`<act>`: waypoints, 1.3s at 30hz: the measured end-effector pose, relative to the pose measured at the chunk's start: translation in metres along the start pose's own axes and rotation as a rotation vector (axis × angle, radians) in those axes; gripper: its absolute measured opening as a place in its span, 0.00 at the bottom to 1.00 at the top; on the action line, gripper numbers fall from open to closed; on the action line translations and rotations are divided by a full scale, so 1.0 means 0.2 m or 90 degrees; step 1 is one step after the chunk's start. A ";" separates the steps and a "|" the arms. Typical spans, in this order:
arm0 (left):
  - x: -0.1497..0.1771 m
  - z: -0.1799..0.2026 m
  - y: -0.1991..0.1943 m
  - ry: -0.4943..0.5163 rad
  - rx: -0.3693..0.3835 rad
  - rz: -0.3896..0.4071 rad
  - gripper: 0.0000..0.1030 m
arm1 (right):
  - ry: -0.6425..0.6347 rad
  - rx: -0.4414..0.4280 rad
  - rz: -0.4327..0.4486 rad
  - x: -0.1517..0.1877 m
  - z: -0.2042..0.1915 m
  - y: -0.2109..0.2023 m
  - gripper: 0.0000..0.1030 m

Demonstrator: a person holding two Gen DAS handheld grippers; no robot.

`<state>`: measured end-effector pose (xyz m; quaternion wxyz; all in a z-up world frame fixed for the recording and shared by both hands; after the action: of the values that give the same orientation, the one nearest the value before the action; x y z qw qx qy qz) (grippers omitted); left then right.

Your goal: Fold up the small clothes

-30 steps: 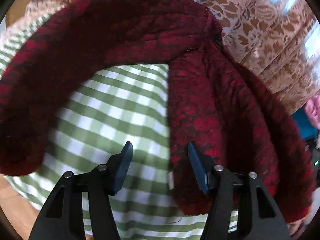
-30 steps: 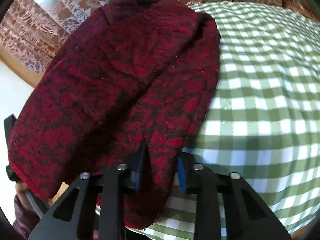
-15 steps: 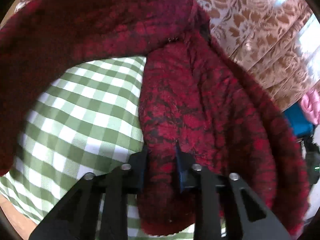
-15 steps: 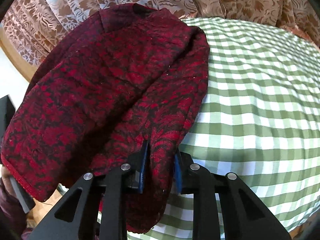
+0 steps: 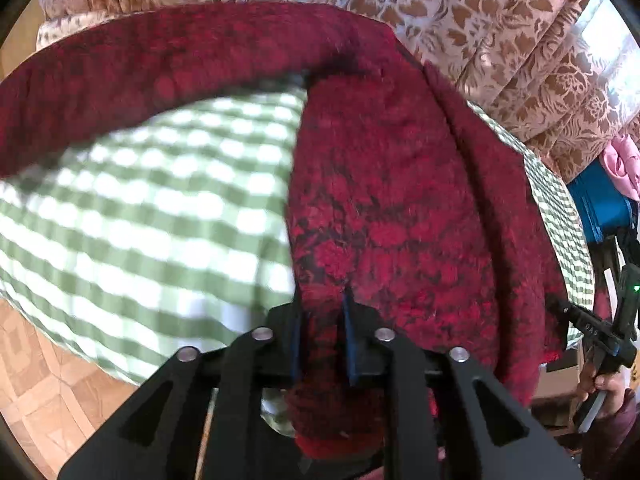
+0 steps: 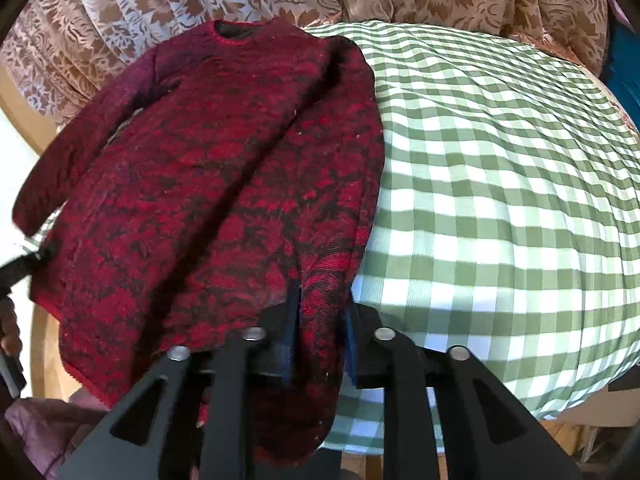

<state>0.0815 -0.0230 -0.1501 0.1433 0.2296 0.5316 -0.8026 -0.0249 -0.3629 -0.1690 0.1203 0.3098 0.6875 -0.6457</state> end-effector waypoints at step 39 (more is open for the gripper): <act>-0.17 0.03 -0.03 0.035 -0.074 0.099 0.55 | 0.484 -0.219 0.307 -1.14 1.03 -0.16 0.86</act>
<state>0.1073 -0.0275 -0.1256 0.2036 0.2838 0.5616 -0.7501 0.0860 -0.6211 -0.0422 0.0560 0.6500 0.6882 -0.3175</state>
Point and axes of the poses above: each gripper's, at about its wrist camera, not at the fingertips, and y roughly the way its jaws point, z to its right, x to its underside, the point moved 8 cm from there along y, roughly the way its jaws point, and after that the axes turned 6 degrees about z, right-handed, at the moved point
